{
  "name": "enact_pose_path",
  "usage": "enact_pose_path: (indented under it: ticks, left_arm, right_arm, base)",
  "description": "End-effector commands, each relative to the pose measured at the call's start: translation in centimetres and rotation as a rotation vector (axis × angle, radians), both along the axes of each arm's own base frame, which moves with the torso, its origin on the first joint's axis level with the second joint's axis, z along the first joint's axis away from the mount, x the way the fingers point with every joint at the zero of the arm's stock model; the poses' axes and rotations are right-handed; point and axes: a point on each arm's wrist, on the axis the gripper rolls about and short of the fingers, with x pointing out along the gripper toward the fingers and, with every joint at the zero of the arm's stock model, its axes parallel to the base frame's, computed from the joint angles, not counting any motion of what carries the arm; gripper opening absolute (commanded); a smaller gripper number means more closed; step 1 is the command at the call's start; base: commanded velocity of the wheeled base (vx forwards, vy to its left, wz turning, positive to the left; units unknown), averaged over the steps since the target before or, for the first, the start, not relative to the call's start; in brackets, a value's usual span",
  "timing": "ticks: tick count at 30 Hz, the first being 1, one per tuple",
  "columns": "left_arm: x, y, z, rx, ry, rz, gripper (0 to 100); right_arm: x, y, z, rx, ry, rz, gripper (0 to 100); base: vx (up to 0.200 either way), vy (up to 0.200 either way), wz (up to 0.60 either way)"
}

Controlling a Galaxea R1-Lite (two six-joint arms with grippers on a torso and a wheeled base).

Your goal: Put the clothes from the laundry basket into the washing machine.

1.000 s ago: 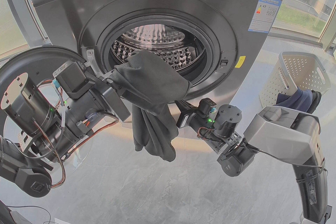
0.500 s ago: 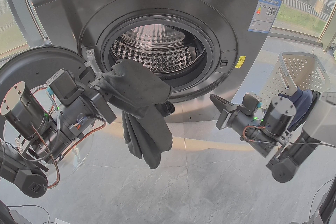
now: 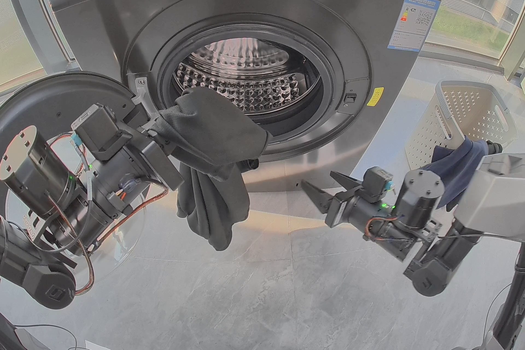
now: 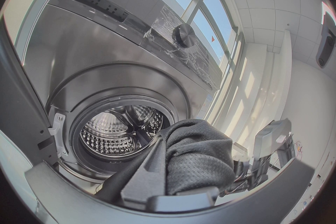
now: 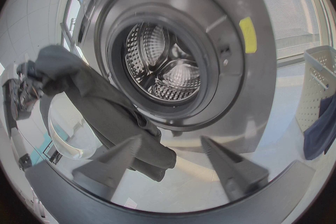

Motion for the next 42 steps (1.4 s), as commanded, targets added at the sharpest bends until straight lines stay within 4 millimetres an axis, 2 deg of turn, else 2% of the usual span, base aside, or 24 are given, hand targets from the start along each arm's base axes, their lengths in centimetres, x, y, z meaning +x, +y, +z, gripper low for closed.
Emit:
enact_pose_path:
  ticks: [1, 5, 8, 16, 23, 30, 36, 42]
  left_arm:
    - [-0.1, -0.6, 1.0, -0.025, -0.032, -0.022, 0]
    - [-0.1, -0.8, 1.2, -0.025, -0.036, -0.031, 0]
    - [-0.3, -1.0, 1.1, -0.024, -0.034, -0.045, 0]
    - [-0.8, -1.5, 1.0, -0.022, -0.028, -0.07, 0]
    - [-0.9, -1.8, 0.9, -0.022, -0.026, -0.079, 0]
    - [-0.8, -1.9, 0.8, -0.018, -0.025, -0.081, 0]
    - [-0.8, -2.0, 0.7, -0.016, -0.023, -0.084, 0]
    - [-0.9, -2.1, 0.7, -0.016, -0.023, -0.092, 0]
  right_arm:
    - [2.6, 3.4, -5.3, -0.069, 0.043, 0.051, 100]
    - [3.7, 4.1, -6.3, -0.088, 0.027, 0.05, 100]
    - [4.3, 4.5, -6.4, -0.077, 0.011, 0.048, 100]
    - [6.7, 5.6, -4.4, -0.01, -0.09, 0.024, 100]
    - [6.9, 5.6, -3.9, 0.0, -0.105, 0.02, 100]
    - [7.7, 4.8, -3.5, 0.007, -0.116, -0.008, 100]
    - [8.0, 5.2, -3.5, 0.013, -0.123, -0.005, 100]
    - [7.4, 6.1, -3.7, 0.012, -0.119, 0.02, 100]
  base:
    - [0.0, 0.0, 0.0]
    - [0.0, 0.0, 0.0]
    - [0.0, 0.0, 0.0]
    - [0.0, 0.0, 0.0]
    - [0.0, 0.0, 0.0]
    - [0.0, 0.0, 0.0]
    - [0.0, 0.0, 0.0]
    - [0.0, 0.0, 0.0]
